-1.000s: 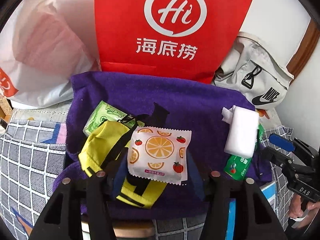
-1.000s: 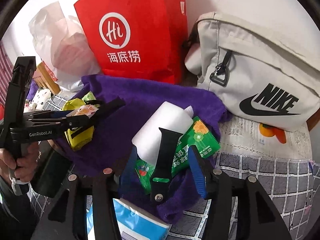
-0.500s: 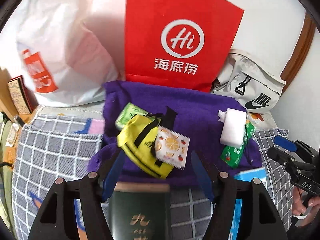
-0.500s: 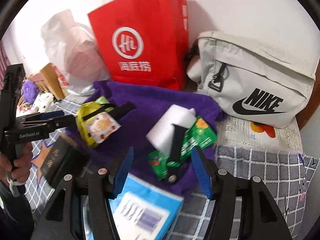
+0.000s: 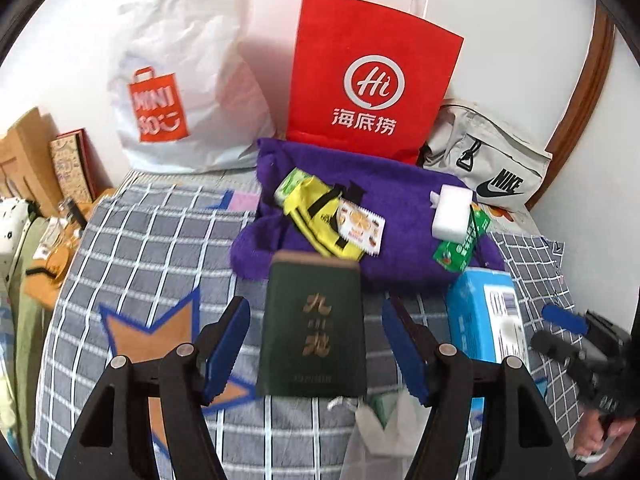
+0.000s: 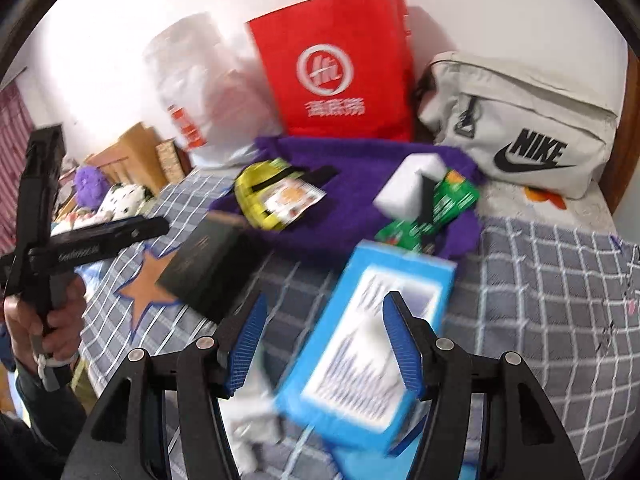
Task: Organize soft objects
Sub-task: 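Move both tools back toward the blue tissue box and green tin, then close the right tool on the white cotton gloves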
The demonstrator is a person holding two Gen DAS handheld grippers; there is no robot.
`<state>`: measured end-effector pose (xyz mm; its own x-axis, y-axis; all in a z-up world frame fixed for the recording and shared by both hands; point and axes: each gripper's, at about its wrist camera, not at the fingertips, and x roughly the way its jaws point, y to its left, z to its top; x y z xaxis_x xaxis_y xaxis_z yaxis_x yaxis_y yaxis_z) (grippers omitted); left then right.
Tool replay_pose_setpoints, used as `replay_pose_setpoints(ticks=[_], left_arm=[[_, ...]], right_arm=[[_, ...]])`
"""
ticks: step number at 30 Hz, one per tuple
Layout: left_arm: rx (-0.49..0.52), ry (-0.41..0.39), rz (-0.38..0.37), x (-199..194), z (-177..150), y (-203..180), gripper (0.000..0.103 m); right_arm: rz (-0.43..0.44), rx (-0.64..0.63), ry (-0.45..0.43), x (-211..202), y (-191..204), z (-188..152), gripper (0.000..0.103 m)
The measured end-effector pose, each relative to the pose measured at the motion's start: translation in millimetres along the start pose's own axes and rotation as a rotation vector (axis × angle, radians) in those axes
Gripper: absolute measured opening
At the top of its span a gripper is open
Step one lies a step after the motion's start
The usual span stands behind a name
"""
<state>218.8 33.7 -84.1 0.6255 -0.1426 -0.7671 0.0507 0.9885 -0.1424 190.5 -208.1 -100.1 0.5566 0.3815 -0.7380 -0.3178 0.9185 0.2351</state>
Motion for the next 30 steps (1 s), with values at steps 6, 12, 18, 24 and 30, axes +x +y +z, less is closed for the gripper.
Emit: replay_pose_setpoints(ticks=[6,12,18,24,30], left_arm=[[-0.011,0.002,-0.007,-10,-30,9,0.067],[-0.024,0.015,-0.018,-10,-54,20,0.067],[-0.020,0.010,-0.036,-12,-71,30,0.067],[-0.012,0.011,-0.048,-11,-84,40,0.067],[-0.006,0.012,-0.059,-12,-93,45,0.067]], right_arm=[[0.042,-0.048,0.052,6,33,-35,0.050],[0.070,-0.039,0.094,19,45,-64,0.050],[0.062,-0.028,0.126,31,52,-75,0.050],[0.011,-0.027,0.145,52,62,-80,0.053],[-0.007,-0.002,0.130,65,67,-81,0.060]])
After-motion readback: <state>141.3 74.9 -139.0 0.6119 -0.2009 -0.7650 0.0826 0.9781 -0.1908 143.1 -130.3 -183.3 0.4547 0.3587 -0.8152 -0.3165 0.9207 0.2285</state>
